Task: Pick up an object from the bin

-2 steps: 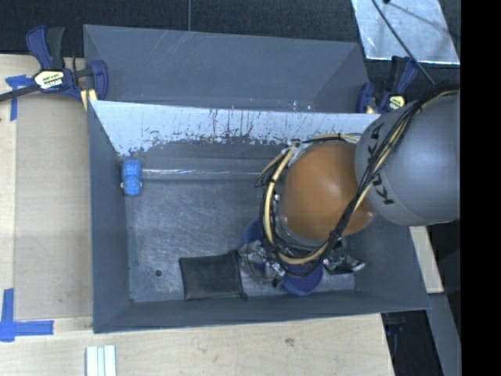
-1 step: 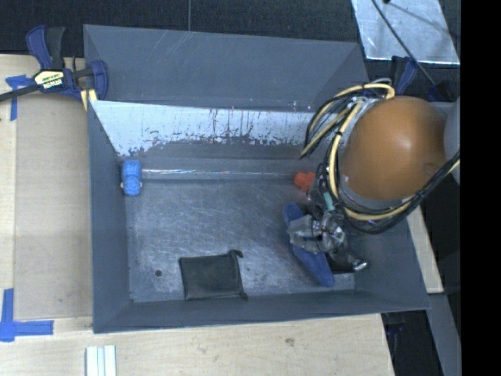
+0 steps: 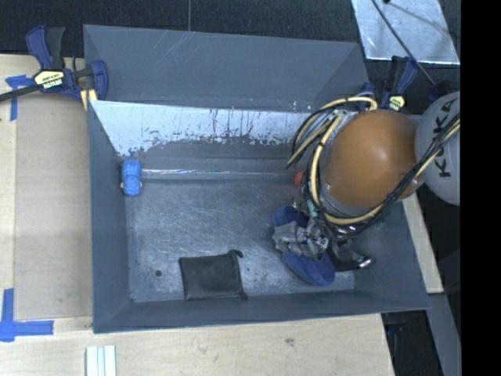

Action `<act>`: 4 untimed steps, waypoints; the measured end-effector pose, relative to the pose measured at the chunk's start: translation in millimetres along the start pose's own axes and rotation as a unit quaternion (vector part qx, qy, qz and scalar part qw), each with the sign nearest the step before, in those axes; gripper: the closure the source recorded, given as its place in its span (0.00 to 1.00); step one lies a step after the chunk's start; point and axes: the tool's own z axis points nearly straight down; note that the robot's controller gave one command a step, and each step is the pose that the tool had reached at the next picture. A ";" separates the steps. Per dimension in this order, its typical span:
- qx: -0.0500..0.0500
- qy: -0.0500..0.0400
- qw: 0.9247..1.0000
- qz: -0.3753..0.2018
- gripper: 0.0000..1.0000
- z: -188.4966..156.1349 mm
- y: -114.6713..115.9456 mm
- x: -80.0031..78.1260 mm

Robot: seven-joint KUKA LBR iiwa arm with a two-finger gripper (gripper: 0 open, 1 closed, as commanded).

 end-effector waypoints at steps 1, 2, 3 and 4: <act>0.006 0.002 1.000 -0.006 1.00 -44.7 -2.7 -1.0; 0.004 0.005 0.969 -0.246 1.00 -96.9 -50.1 105.9; 0.002 0.004 0.969 -0.248 0.00 -96.3 -48.6 103.4; 0.000 0.001 0.960 -0.281 0.00 6.6 -65.5 86.0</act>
Offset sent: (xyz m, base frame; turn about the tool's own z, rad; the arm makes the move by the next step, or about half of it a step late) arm 0.0013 -0.0015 0.0420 -0.0145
